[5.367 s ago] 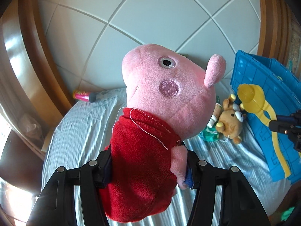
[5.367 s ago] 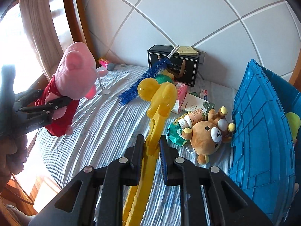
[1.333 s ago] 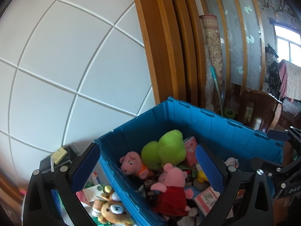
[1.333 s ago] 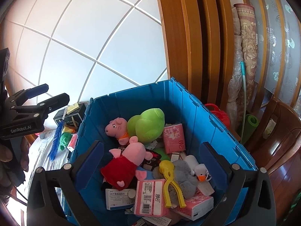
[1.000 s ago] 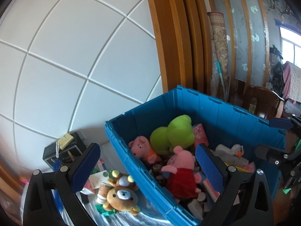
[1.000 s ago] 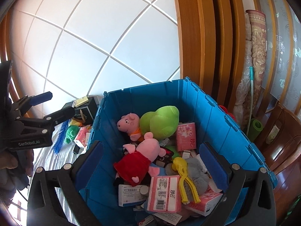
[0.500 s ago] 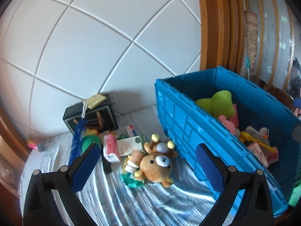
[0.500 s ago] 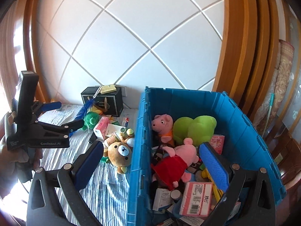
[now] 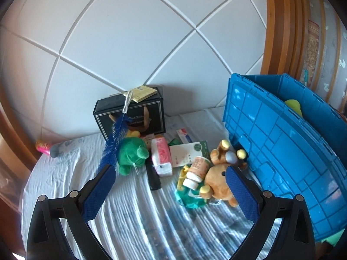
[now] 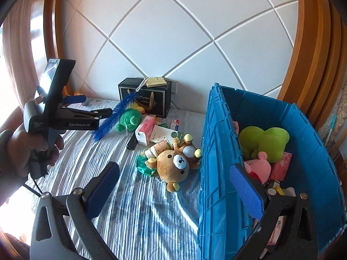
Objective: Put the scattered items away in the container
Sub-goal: 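Reach the left tool to the pink tissue pack and grasp it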
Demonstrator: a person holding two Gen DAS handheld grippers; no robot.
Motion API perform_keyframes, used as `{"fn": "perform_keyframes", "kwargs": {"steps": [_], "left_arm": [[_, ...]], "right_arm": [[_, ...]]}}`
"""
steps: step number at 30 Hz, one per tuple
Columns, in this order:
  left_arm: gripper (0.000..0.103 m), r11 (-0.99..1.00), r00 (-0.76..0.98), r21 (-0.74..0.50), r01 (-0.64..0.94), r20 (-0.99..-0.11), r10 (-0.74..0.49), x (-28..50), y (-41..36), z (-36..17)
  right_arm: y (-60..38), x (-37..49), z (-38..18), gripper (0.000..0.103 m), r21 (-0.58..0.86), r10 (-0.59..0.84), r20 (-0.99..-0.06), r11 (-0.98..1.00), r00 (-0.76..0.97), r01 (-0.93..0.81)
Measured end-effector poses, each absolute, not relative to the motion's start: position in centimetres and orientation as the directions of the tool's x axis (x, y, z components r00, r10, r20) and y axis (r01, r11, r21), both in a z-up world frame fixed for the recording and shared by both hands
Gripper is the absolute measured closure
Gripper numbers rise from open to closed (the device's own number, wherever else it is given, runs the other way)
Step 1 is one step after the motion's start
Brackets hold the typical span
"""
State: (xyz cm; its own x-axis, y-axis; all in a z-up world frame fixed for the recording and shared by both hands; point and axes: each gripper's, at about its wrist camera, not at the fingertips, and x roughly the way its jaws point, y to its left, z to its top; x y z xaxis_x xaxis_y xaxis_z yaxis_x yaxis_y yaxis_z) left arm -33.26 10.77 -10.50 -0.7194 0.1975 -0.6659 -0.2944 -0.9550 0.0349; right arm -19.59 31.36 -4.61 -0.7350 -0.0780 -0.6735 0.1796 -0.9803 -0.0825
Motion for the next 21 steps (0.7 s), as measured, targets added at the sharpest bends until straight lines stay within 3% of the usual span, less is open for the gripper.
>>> {"fn": "perform_keyframes", "kwargs": {"steps": [16,21], "left_arm": [[0.001,-0.958,-0.568,-0.062,-0.279,-0.794,0.216,-48.3,10.5,-25.7],[0.002,-0.959,-0.505,-0.030,-0.283,-0.845,0.176,-52.0,12.2,-31.1]], "right_arm": [[26.5,-20.2,-12.0,0.000,-0.120,-0.047,-0.808,-0.963,-0.588,0.242],[27.2,-20.0,-13.0,0.000,-0.104,-0.045,-0.831,-0.967,-0.555,0.234]]}}
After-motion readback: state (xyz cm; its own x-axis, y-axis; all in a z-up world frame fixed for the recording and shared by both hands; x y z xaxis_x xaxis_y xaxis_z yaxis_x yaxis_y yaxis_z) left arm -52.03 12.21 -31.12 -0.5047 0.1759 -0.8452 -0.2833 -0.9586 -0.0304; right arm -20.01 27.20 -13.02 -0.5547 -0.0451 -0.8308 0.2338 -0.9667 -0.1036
